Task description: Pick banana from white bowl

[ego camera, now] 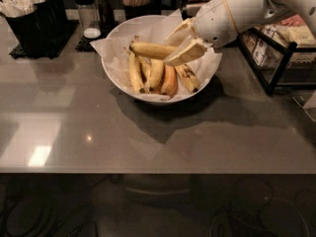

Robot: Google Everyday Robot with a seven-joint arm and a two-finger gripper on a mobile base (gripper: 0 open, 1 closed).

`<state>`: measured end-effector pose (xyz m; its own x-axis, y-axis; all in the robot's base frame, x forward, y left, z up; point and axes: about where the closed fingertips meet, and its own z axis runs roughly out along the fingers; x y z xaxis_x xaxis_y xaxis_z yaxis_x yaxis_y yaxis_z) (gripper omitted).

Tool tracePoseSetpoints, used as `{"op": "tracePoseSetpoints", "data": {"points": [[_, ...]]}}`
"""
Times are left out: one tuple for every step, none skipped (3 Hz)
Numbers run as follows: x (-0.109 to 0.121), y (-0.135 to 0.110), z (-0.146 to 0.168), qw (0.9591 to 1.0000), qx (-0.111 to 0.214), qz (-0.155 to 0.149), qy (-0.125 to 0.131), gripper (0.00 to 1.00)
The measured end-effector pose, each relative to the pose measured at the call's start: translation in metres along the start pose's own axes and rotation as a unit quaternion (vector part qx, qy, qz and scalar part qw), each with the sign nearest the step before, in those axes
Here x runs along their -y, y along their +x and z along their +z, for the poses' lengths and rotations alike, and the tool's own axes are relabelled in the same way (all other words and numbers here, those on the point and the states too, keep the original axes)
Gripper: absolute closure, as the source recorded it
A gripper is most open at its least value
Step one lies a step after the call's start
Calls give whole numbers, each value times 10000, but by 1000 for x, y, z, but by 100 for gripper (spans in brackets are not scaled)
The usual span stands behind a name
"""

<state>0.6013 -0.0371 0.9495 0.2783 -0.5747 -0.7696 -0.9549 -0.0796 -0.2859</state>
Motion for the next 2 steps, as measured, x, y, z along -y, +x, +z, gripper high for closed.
{"op": "tracePoseSetpoints", "data": {"points": [[-34,-26,-22,9969,631,-76,470,100],[-77,-35,-36,9920,897,106,878,100]]}}
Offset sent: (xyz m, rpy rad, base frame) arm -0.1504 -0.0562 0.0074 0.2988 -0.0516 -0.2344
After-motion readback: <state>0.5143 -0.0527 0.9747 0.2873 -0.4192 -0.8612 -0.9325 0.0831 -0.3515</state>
